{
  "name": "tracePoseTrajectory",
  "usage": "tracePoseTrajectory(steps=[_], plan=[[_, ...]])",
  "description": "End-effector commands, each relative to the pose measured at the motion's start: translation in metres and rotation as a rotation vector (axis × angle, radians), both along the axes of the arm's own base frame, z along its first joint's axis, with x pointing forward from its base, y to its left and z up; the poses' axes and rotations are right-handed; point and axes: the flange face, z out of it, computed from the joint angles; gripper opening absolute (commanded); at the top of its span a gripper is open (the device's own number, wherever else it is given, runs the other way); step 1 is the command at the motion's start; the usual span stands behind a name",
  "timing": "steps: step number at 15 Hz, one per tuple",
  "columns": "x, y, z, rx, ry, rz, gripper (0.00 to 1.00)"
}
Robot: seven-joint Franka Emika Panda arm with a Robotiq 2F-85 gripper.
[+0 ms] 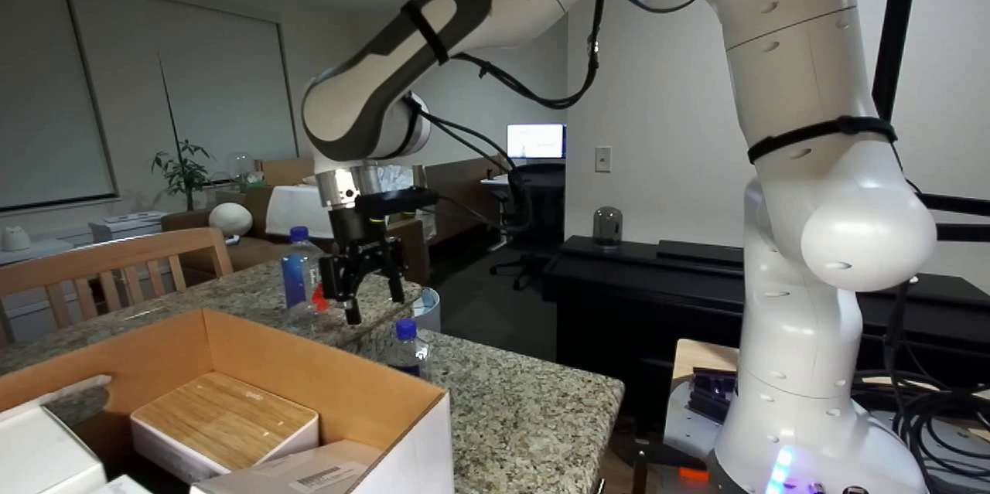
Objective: Put the two bottles in the box
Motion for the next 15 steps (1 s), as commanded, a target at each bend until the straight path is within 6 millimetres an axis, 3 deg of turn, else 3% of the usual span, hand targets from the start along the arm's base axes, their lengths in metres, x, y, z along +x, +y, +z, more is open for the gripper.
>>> tracePoseTrajectory(steps=[1,8,9,10,15], plan=[[-0.022,-0.01,-0.01,-0.009,0.069,-0.044,1.0],[-0.047,-0.031,-0.029,-0.033,0.063,-0.107,1.0],[-0.048,-0.033,-0.029,-0.036,0.054,-0.112,0.92],[-0.048,-0.033,-0.03,-0.036,0.044,-0.114,0.74],[-0.042,-0.027,-0.031,-0.04,-0.005,-0.114,0.39]])
